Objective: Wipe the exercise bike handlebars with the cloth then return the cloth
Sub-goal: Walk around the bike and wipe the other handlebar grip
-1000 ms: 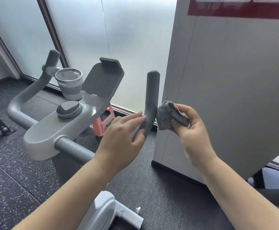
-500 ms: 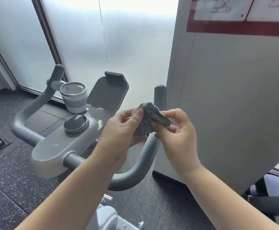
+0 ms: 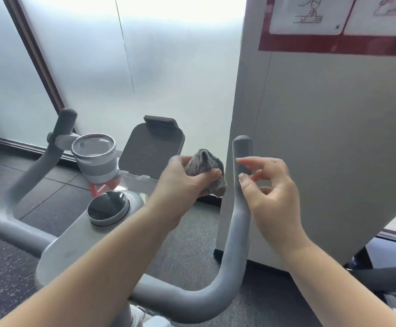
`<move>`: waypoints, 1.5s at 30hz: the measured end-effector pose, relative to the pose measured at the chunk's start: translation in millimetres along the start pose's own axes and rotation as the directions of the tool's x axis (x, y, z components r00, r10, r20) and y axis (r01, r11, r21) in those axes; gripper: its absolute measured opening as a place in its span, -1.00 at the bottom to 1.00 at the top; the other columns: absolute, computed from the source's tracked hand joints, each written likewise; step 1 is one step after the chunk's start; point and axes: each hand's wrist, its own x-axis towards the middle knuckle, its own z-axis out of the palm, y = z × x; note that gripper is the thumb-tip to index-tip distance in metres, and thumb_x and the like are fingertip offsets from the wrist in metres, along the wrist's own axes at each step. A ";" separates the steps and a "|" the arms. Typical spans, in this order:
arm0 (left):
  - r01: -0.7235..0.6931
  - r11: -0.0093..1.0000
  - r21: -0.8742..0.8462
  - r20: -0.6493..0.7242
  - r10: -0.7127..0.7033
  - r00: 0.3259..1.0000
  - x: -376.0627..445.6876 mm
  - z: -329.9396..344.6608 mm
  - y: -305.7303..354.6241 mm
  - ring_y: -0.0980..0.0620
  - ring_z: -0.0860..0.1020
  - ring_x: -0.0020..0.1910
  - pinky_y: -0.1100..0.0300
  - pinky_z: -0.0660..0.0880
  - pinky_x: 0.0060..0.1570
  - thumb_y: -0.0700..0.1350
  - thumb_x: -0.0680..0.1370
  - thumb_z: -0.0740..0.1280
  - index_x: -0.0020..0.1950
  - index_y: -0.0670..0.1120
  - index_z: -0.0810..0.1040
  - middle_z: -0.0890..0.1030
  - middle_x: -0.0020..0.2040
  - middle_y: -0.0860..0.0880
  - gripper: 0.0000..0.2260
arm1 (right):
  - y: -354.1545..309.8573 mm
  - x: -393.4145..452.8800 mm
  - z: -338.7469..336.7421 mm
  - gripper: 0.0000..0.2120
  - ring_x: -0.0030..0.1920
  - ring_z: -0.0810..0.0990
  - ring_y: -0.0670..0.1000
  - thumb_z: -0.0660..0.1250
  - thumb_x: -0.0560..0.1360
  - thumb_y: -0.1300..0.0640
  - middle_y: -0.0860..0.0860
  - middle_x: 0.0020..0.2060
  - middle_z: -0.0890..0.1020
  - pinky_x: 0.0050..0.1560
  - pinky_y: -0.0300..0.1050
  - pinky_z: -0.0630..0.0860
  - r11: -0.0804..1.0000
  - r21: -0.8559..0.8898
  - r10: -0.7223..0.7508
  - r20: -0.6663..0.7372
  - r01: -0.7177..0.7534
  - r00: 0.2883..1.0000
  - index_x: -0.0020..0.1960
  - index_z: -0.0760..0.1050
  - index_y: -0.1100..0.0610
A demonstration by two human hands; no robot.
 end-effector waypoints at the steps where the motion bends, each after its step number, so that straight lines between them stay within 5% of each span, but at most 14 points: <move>1: 0.000 0.999 0.038 0.027 -0.001 1.000 5.2 2.2 -0.4 -0.08 0.67 -0.04 0.09 0.61 -0.09 -0.20 0.40 0.50 0.18 -0.17 0.44 0.63 0.06 -0.19 -0.59 | 2.1 4.5 -3.5 -0.76 -0.08 0.55 -0.13 0.34 0.48 0.21 -0.05 0.05 0.51 -0.19 -0.38 0.47 0.999 -0.031 0.016 -0.031 -0.017 0.999 0.02 0.56 -0.12; 5: -0.056 0.998 0.001 0.077 0.056 0.995 20.5 14.5 4.7 -0.09 0.66 -0.04 -0.02 0.60 0.02 -0.25 0.45 0.45 0.09 -0.12 0.55 0.66 0.00 -0.15 -0.76 | 9.6 16.0 -13.3 -0.63 0.10 0.51 -0.17 0.34 0.51 0.23 -0.12 0.16 0.47 -0.11 -0.49 0.41 0.995 -0.075 0.063 -0.047 -0.067 0.997 0.20 0.48 -0.15; 9: -0.085 0.992 -0.099 -0.022 0.083 0.996 33.4 25.0 11.7 -0.11 0.66 -0.09 0.04 0.63 -0.10 -0.29 0.46 0.43 0.07 -0.07 0.47 0.60 0.00 -0.20 -0.73 | 14.9 18.1 -15.6 -0.58 0.10 0.55 -0.23 0.34 0.53 0.22 -0.17 0.20 0.52 -0.06 -0.49 0.43 0.995 -0.038 0.094 0.032 -0.093 0.995 0.29 0.44 -0.16; 18: -0.114 0.990 0.088 0.115 0.103 0.988 8.5 10.9 -6.8 -0.03 0.62 -0.32 0.08 0.62 -0.24 -0.37 0.37 0.48 -0.06 -0.19 0.55 0.68 -0.22 -0.13 -0.77 | 23.6 8.9 -15.7 -0.46 0.12 0.58 -0.20 0.35 0.51 0.29 -0.19 0.27 0.49 0.08 -0.33 0.51 0.995 0.040 0.086 0.157 -0.093 0.984 0.34 0.40 -0.19; 22: -0.128 0.951 0.283 0.163 0.084 0.983 -8.9 0.1 -18.3 -0.01 0.61 -0.31 0.03 0.61 -0.18 -0.28 0.31 0.56 -0.07 -0.03 0.63 0.70 -0.17 -0.15 -0.72 | 27.1 5.2 -17.7 -0.44 0.12 0.59 -0.18 0.35 0.50 0.30 -0.20 0.27 0.49 0.08 -0.31 0.52 0.994 0.037 0.093 0.177 -0.101 0.980 0.35 0.39 -0.21; 27: -0.198 0.974 0.112 -0.039 0.204 0.978 6.7 8.3 3.1 -0.05 0.66 -0.07 0.01 0.60 -0.04 -0.25 0.39 0.49 0.07 0.06 0.63 0.69 -0.05 -0.10 -0.68 | 26.9 -0.2 -23.9 -0.48 0.10 0.60 -0.18 0.36 0.50 0.29 -0.15 0.27 0.51 0.03 -0.33 0.53 0.992 0.043 0.106 0.200 -0.117 0.974 0.34 0.42 -0.14; 31: -0.259 0.948 0.186 -0.116 0.283 0.952 20.0 24.1 7.8 -0.19 0.66 -0.16 -0.12 0.61 -0.11 -0.20 0.44 0.43 -0.02 0.11 0.54 0.65 -0.10 -0.21 -0.76 | 27.6 -6.4 -25.3 -0.45 0.15 0.56 -0.19 0.38 0.48 0.30 -0.15 0.29 0.47 0.05 -0.31 0.54 0.993 0.033 0.107 0.219 -0.117 0.970 0.35 0.41 -0.15; 34: -0.235 0.948 0.217 -0.074 0.256 0.964 11.9 23.6 -3.1 -0.19 0.62 -0.28 -0.25 0.57 -0.09 -0.16 0.40 0.43 -0.22 0.14 0.54 0.64 -0.22 -0.22 -0.82 | 28.2 -10.7 -26.1 -0.42 0.17 0.54 -0.21 0.38 0.47 0.31 -0.16 0.31 0.44 0.04 -0.34 0.53 0.991 0.043 0.113 0.243 -0.127 0.964 0.38 0.38 -0.14; 39: -0.189 0.933 0.307 0.063 0.179 0.982 -7.1 11.1 -16.6 -0.11 0.50 -0.27 -0.33 0.50 -0.10 -0.08 0.31 0.45 -0.20 0.15 0.59 0.60 -0.12 -0.40 -0.85 | 25.3 -17.8 -25.2 -0.39 0.23 0.49 -0.17 0.37 0.46 0.36 -0.11 0.34 0.38 0.16 -0.31 0.52 0.988 0.082 0.103 0.265 -0.129 0.959 0.37 0.34 -0.14; 45: -0.203 0.812 0.547 0.259 0.066 0.964 -25.9 -7.7 -22.0 -0.03 0.48 -0.25 -0.12 0.54 -0.11 -0.10 0.36 0.44 -0.16 0.19 0.59 0.60 -0.18 -0.30 -0.82 | 24.8 -30.5 -24.2 -0.37 0.33 0.42 -0.15 0.37 0.46 0.37 -0.11 0.40 0.32 0.24 -0.37 0.44 0.989 0.071 0.102 0.281 -0.126 0.954 0.42 0.32 -0.07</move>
